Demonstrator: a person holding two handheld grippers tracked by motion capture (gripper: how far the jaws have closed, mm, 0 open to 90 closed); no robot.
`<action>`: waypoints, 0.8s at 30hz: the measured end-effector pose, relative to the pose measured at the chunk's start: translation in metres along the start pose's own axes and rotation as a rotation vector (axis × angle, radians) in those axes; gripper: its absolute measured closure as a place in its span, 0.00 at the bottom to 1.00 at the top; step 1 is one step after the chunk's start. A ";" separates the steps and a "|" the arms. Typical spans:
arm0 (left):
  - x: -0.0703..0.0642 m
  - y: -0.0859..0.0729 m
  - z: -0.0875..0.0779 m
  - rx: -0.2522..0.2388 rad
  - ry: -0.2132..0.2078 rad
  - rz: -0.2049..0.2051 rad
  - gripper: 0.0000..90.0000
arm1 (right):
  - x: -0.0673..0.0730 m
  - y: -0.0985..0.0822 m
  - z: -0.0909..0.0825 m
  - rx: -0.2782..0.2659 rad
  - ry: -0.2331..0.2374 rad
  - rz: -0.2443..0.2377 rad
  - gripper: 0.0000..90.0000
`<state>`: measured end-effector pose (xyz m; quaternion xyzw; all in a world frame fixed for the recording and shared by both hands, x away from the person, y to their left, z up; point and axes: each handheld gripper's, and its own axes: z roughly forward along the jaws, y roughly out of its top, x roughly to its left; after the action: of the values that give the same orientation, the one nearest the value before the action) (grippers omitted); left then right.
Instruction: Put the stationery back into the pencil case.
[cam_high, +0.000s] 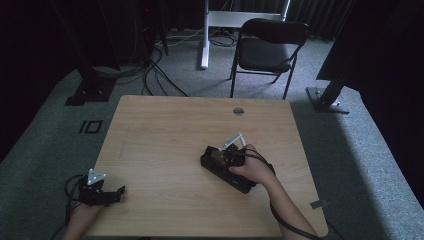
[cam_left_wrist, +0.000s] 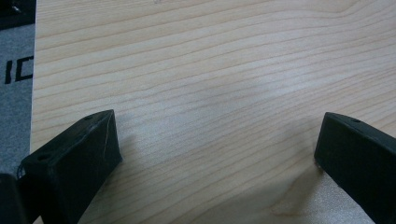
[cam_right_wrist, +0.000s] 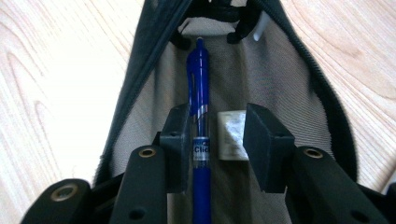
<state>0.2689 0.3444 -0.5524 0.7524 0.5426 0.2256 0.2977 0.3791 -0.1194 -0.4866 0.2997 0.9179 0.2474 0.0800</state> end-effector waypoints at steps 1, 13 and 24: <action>0.000 0.000 0.000 0.000 0.000 0.000 0.00 | 0.000 0.000 -0.001 -0.005 -0.007 -0.004 0.68; 0.000 0.000 0.000 0.000 0.000 0.000 0.00 | -0.004 -0.002 -0.016 -0.029 -0.002 0.001 0.69; 0.000 0.000 0.000 0.000 0.000 0.000 0.00 | -0.004 -0.003 -0.028 -0.049 0.012 0.000 0.68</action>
<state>0.2689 0.3444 -0.5524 0.7524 0.5425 0.2256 0.2977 0.3726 -0.1351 -0.4635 0.2962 0.9121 0.2715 0.0816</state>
